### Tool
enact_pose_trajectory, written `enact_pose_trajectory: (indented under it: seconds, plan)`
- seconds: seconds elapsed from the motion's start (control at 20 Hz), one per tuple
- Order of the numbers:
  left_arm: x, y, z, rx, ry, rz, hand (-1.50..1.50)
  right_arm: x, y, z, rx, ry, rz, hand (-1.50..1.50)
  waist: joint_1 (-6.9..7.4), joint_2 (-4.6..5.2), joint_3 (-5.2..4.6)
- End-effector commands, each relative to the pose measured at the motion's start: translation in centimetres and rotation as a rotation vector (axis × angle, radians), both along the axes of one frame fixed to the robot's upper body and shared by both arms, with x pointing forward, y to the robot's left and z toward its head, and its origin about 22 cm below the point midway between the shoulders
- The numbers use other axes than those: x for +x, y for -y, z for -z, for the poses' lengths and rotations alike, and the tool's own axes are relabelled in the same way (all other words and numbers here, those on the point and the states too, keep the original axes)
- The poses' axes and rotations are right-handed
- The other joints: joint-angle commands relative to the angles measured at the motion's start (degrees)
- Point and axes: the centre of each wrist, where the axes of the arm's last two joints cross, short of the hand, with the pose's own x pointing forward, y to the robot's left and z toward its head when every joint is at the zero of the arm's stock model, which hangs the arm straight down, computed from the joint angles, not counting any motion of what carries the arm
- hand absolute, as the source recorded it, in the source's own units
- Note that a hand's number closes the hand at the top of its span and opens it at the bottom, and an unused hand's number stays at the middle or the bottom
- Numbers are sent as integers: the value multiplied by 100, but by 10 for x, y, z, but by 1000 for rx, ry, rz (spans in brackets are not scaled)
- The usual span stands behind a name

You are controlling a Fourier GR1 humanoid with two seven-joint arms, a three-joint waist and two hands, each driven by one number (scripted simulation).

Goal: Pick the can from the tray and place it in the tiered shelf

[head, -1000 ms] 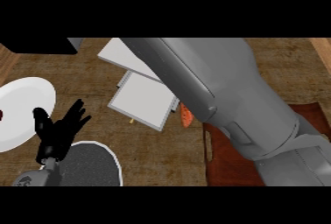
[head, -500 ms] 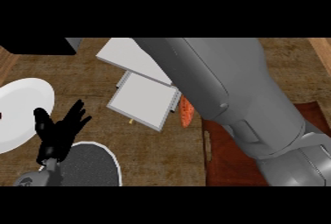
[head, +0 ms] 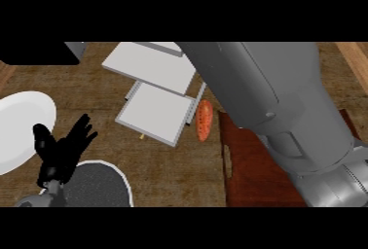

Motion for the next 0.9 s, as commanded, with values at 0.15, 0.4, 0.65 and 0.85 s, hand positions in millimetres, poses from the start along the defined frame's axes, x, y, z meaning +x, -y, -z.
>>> enact_pose_trajectory:
  seconds: [0.15,0.4,0.65,0.85]
  plan:
    - [-14,-8,12,11,-44,-54,0,2,25,-18,215,47,229,-150,-186,-70,-26]
    - [-27,-11,24,-11,-85,-61,0,-6,63,-36,340,122,264,-150,-394,-142,-13]
    - [-31,-17,24,-8,-86,-81,0,-31,86,-45,358,123,252,-150,-459,-153,-7]
    - [-21,-17,14,-3,-71,-94,0,-52,95,-25,362,125,230,-150,-518,-156,-2]
